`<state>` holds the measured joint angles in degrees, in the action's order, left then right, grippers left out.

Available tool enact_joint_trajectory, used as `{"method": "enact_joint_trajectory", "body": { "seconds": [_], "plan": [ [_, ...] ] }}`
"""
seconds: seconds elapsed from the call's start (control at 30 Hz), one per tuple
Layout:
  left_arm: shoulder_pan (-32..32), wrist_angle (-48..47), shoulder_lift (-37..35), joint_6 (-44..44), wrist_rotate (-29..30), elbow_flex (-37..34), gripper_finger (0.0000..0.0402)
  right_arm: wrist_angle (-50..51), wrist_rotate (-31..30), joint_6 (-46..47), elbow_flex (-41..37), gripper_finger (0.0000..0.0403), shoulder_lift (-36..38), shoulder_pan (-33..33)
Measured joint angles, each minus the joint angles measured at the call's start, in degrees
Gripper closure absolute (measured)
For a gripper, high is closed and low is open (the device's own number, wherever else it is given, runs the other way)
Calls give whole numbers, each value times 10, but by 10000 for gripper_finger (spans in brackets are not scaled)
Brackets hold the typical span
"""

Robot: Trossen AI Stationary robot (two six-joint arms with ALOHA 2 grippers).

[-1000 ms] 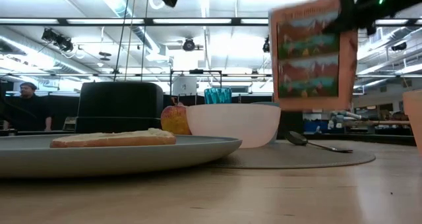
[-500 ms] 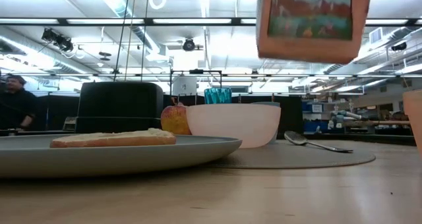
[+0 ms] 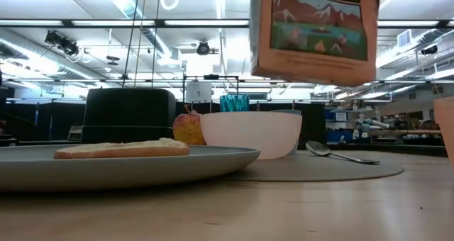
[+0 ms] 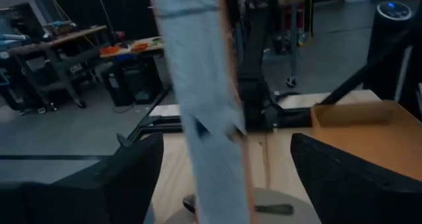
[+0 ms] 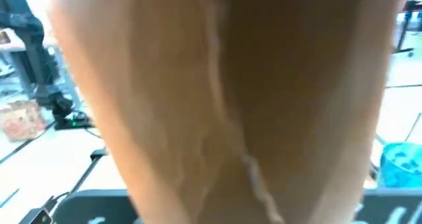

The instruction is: Arrange a breakfast setting

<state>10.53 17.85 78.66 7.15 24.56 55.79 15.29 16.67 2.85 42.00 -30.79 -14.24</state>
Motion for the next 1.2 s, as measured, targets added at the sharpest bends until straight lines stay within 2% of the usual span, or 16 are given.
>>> {"method": "enact_joint_trajectory", "body": {
  "seconds": [0.1, 0.27, 0.43, 0.53, 0.63, 0.7, 1.0, 1.1, 1.2],
  "plan": [
    [-16, 23, 18, 0, -9, 0, 58, -25, -9, -12, -12, 390, -19, 21],
    [-37, 80, 45, -5, -103, 0, 58, -33, -47, -31, -13, 391, -52, 52],
    [-53, 158, 74, -8, -111, 0, 58, -50, -49, -39, -13, 391, -77, 87],
    [-62, 171, 77, -28, -114, 0, 69, -60, -62, -39, -13, 390, -88, 104],
    [-63, 178, 77, -33, -115, 0, 106, -65, -97, -42, -13, 390, -94, 117],
    [-63, 183, 77, -34, -115, 0, 145, -71, -117, -50, -13, 390, -98, 123],
    [-61, 198, 77, -35, -112, -1, 376, -94, -128, -61, -13, 387, -109, 127],
    [-61, 202, 77, -34, -112, -1, 388, -95, -132, -61, -13, 375, -109, 127],
    [-61, 202, 75, -34, -112, -1, 388, -95, -133, -68, -13, 345, -104, 127]
  ]
}}
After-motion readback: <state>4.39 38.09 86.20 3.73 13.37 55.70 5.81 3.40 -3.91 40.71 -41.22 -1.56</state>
